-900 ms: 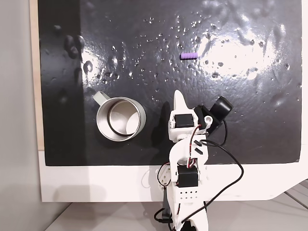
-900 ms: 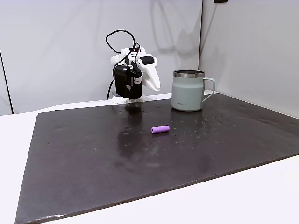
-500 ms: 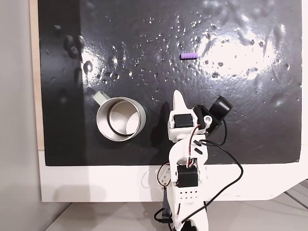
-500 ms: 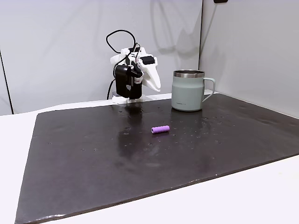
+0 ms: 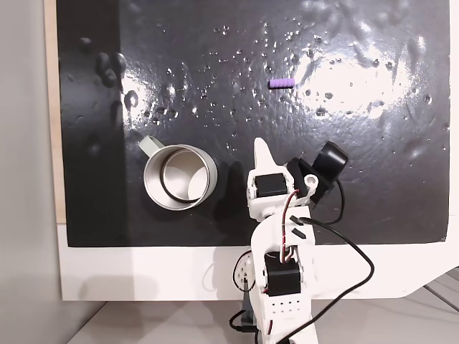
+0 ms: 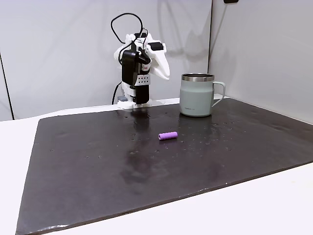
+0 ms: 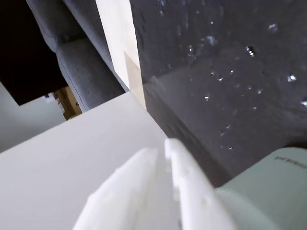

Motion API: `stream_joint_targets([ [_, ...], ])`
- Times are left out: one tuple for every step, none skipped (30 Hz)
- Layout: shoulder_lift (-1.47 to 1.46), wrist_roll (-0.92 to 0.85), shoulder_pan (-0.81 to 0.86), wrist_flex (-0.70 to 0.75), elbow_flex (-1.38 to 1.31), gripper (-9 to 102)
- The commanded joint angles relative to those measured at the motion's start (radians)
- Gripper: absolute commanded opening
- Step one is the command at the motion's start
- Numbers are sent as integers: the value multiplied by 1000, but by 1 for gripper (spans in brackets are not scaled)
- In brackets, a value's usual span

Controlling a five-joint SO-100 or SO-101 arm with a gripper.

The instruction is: Grasp a pengrip and put it in the cup.

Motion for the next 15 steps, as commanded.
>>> stream_joint_targets([
  [-232, -8, -2, 81, -318, 0],
  [-302, -8, 3, 114, -387, 0],
  [-367, -5, 3, 138, -453, 0],
  [-426, 3, 3, 160, -511, 0],
  [-486, 2, 3, 189, -572, 0],
  [-543, 0, 3, 219, -630, 0],
  [-597, 2, 6, 255, -689, 2],
  [-649, 5, 14, 288, -742, 6],
  [-696, 6, 20, 319, -795, 9],
  [-741, 8, 31, 347, -844, 11],
  [-782, 8, 40, 371, -888, 13],
  [-824, -3, 49, 396, -931, 16],
  [-864, -9, 63, 416, -973, 17],
  [-904, -17, 72, 437, -1015, 20],
  [-948, -29, 83, 460, -1060, 23],
])
